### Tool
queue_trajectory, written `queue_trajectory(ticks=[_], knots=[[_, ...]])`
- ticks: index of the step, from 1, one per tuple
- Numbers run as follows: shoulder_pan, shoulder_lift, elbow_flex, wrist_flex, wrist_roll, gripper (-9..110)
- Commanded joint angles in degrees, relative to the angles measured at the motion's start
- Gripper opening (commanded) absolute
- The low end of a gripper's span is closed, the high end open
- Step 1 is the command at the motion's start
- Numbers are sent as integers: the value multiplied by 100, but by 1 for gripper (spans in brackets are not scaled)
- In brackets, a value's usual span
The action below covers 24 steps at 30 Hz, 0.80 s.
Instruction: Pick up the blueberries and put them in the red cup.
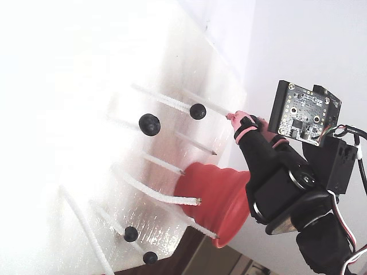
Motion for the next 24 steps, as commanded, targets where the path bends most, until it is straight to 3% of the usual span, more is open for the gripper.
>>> queue_trajectory(ticks=[1, 24], knots=[[35, 721, -44, 88, 53, 10], [861, 1169, 202, 694, 483, 10]])
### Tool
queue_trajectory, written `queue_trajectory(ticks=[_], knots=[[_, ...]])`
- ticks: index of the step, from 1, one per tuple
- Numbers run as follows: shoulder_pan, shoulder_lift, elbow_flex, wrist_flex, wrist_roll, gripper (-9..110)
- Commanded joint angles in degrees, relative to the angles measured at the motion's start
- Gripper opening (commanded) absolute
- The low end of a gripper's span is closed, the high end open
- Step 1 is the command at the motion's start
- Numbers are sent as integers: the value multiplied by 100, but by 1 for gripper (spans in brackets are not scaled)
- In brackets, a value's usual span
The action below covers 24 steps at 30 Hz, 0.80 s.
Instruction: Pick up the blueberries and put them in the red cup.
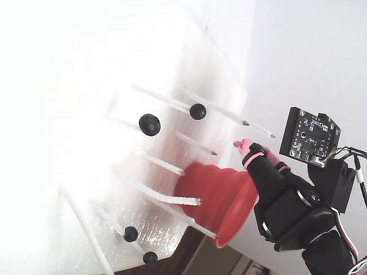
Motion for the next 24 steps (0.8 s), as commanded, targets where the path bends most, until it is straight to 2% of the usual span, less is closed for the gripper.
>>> queue_trajectory(ticks=[1, 24], knots=[[325, 826, -18, 35, 70, 10], [1327, 896, -211, 536, 483, 10]])
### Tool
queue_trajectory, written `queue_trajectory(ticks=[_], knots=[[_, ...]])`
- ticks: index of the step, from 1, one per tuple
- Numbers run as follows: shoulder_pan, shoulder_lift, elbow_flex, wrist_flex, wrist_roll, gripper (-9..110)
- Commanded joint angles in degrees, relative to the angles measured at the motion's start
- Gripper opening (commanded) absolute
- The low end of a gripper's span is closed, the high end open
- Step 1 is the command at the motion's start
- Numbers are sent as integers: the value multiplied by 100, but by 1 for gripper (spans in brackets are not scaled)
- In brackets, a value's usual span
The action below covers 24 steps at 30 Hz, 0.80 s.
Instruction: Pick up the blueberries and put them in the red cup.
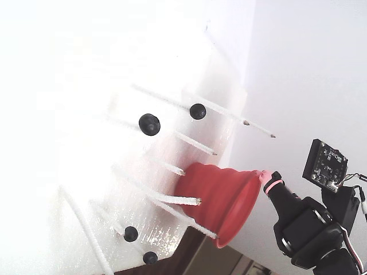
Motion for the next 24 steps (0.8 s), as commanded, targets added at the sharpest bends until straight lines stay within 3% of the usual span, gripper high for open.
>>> queue_trajectory(ticks=[1, 24], knots=[[413, 448, -316, 9, 62, 10], [1477, 53, -721, 202, 519, 10]])
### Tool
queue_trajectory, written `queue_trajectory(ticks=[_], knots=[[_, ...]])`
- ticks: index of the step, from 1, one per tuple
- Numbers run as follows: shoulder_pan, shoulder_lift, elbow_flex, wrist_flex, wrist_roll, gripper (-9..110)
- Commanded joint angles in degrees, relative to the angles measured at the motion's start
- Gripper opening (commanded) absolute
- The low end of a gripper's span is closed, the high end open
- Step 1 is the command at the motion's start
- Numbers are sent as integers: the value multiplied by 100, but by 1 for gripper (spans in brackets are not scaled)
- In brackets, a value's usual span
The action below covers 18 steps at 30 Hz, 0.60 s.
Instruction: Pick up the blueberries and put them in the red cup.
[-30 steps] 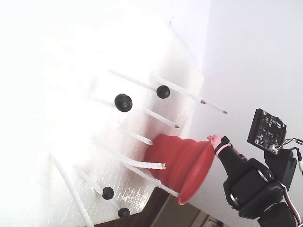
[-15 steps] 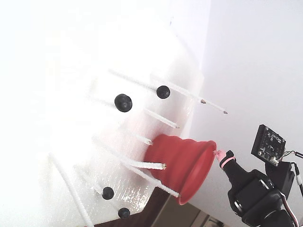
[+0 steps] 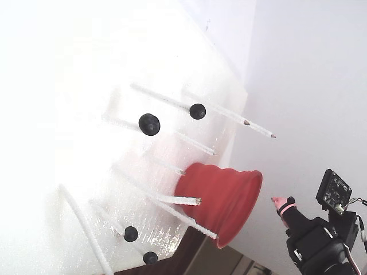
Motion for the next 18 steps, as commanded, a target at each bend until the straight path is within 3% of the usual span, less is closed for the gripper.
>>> queue_trajectory(ticks=[1, 18], knots=[[439, 44, -598, 44, 79, 10], [896, -422, -791, 53, 352, 10]])
